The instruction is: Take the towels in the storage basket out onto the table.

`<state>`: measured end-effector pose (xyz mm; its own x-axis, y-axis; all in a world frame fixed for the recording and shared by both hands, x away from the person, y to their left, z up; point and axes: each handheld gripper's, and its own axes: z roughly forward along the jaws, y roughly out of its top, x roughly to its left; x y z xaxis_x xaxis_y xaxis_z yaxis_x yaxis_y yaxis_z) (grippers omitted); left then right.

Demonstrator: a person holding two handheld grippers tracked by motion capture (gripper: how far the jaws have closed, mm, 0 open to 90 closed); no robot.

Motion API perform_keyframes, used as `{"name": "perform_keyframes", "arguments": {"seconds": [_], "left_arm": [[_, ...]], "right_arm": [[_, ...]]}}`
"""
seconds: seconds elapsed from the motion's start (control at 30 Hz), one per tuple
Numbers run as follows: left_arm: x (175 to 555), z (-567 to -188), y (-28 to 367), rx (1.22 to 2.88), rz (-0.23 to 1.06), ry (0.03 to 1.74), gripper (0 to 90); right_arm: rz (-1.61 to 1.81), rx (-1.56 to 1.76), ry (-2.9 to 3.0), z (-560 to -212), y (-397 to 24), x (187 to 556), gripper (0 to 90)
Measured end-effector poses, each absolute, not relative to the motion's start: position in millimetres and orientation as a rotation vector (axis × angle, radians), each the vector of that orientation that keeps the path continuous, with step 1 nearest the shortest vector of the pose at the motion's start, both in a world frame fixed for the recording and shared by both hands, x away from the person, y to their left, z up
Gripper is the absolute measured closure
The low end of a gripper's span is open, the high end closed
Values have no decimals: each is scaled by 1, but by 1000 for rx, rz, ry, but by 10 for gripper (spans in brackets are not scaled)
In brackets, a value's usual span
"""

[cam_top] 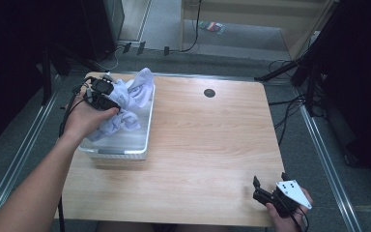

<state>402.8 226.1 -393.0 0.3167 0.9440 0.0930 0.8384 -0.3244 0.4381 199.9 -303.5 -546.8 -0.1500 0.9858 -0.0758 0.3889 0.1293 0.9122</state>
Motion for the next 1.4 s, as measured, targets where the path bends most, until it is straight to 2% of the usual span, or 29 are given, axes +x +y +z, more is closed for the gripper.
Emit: {"name": "perform_keyframes", "arguments": {"seconds": [0.63, 0.8, 1.4], "left_arm": [[403, -364, 186, 2322, 507, 1494, 550], [403, -359, 164, 2334, 508, 1445, 548], [407, -370, 95, 2397, 497, 1349, 536]], "right_arm": [[1005, 1349, 1659, -547, -303, 200, 50], [1006, 1350, 1658, -547, -303, 200, 49], [1008, 1348, 1659, -547, -303, 200, 49]]}}
